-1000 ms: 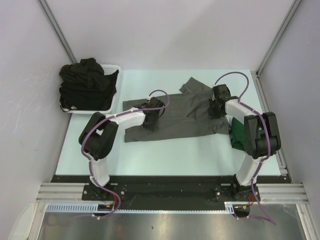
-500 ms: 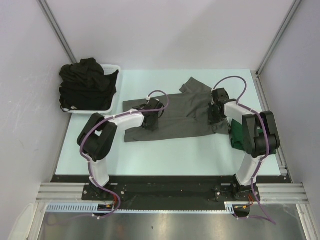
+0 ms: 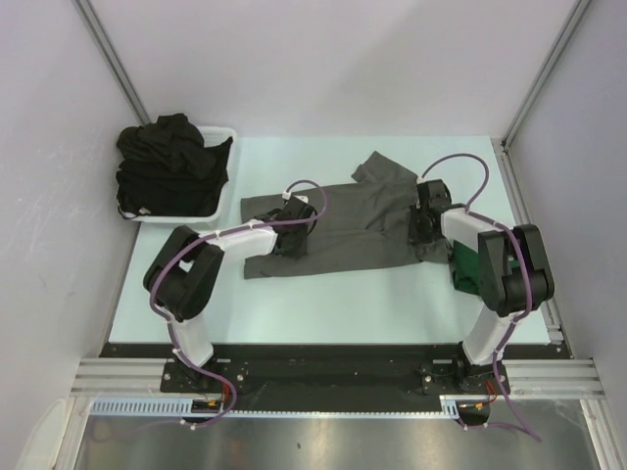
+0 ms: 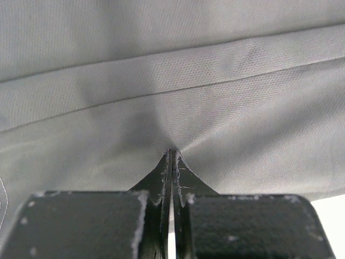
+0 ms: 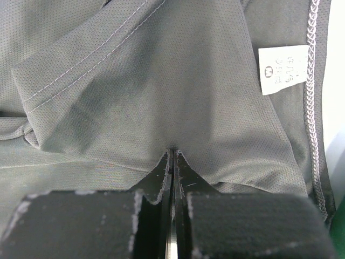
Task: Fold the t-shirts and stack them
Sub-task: Fold the flattened tshirt in 1/3 of the way
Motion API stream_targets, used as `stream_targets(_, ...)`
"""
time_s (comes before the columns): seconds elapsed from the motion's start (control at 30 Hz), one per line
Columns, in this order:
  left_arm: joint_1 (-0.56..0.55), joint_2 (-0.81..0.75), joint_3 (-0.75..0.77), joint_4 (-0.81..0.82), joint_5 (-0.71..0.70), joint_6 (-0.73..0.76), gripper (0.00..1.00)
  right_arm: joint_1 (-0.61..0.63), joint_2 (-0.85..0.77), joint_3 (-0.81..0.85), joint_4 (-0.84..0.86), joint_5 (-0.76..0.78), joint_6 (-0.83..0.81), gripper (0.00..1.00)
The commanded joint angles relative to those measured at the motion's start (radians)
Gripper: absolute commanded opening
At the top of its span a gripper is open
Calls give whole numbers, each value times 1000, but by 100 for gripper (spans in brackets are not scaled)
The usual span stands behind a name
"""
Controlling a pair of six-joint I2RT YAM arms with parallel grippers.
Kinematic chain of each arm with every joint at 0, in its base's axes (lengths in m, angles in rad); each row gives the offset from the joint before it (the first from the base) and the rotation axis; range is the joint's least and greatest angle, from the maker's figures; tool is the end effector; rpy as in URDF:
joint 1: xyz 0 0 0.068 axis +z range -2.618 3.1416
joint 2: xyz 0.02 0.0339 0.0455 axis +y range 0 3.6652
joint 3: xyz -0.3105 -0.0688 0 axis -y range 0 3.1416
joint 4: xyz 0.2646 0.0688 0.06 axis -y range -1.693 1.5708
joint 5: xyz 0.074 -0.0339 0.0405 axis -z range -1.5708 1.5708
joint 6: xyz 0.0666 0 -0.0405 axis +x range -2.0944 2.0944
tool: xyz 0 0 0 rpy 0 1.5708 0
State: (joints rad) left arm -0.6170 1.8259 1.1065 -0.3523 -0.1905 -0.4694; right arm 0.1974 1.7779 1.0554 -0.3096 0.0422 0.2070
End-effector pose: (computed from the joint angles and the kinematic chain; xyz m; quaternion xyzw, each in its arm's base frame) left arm 0.3365 -0.2233 0.1623 0.0477 0.9637 -0.0482 0.2581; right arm 0.3870 0.0745 0.1668 0.0102 0.9637 0.0335 0.2647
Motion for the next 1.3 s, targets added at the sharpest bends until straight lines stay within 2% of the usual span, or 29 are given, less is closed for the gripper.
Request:
stream_targets(0.0, 3, -22, -88, -128, 42, 17, 0, 13, -26, -83, -66, 9, 34, 0)
stream_targets(0.17, 3, -46, -119, -139, 49, 12, 0, 36, -89, -156, -57, 5, 65, 0)
stream_targets(0.57, 6, -76, -114, -152, 34, 44, 0, 42, -117, -147, -97, 68, 54, 0)
stream_targets(0.83, 7, -53, -83, -157, 36, 61, 0, 10, 0, 12, -92, 104, 14, 0)
stream_targets(1.27, 10, -47, -45, -169, 28, 81, 0, -19, 112, 167, -60, 111, -32, 0)
